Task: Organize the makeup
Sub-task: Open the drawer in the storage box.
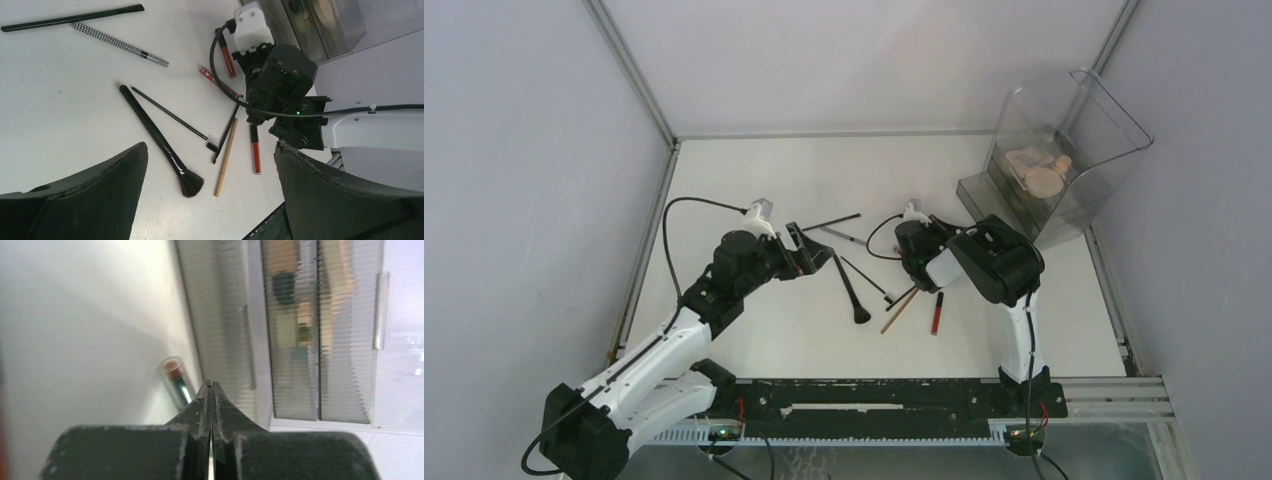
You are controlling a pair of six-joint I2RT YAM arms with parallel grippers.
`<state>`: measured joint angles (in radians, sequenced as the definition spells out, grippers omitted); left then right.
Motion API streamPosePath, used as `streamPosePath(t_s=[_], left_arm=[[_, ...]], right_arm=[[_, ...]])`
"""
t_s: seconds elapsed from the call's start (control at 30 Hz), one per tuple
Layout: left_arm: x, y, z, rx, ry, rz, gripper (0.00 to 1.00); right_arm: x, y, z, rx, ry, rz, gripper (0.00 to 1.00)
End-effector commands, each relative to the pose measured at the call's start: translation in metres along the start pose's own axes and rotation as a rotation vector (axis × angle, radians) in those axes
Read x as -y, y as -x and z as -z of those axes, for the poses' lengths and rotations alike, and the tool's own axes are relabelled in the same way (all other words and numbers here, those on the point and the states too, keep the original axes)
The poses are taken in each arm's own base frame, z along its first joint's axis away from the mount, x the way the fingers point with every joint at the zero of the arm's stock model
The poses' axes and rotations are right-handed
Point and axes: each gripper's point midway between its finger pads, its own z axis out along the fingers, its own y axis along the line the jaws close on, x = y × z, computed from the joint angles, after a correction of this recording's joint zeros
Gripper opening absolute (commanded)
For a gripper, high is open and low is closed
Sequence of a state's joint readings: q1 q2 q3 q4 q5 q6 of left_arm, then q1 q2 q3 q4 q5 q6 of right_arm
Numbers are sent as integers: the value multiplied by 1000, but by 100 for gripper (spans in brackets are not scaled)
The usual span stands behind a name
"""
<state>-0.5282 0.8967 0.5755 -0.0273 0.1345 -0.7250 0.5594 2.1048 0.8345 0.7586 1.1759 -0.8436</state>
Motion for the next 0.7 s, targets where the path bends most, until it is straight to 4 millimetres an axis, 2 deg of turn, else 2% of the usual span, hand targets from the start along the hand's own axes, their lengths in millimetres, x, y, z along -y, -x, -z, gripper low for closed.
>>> streamPosePath(t_s=[0.0, 0.13, 0.23, 0.3, 0.33, 0.4, 0.5, 0.53, 0.57, 0.6, 0.67], left_arm=[[0, -1, 5, 16, -9, -5, 100], [1, 0, 8, 21, -13, -2, 100], [1, 0, 11, 27, -13, 4, 100], [0, 0, 12, 31, -11, 7, 100], [1, 1, 12, 32, -12, 7, 100], [1, 0, 13, 32, -14, 8, 100], [1, 1, 12, 30, -11, 8, 100], [1, 1, 12, 28, -12, 8, 100], [1, 0, 12, 26, -12, 7, 100], [2, 1, 11, 26, -11, 7, 100], [2, 2, 10, 25, -11, 6, 100]], right_arm=[[-9, -6, 23, -16, 60, -74, 0], [-12, -9, 28, -23, 61, -79, 0], [0, -3, 30, -17, 51, -122, 0], [11, 0, 30, -36, 58, -174, 25], [17, 2, 29, -52, 69, -219, 34], [20, 0, 29, -110, 159, -306, 41], [26, 12, 28, -120, 308, -415, 44], [29, 16, 28, -110, 341, -436, 51], [27, 19, 29, -105, 392, -448, 73], [28, 20, 27, -114, 423, -459, 81], [29, 14, 20, -150, 450, -472, 82]])
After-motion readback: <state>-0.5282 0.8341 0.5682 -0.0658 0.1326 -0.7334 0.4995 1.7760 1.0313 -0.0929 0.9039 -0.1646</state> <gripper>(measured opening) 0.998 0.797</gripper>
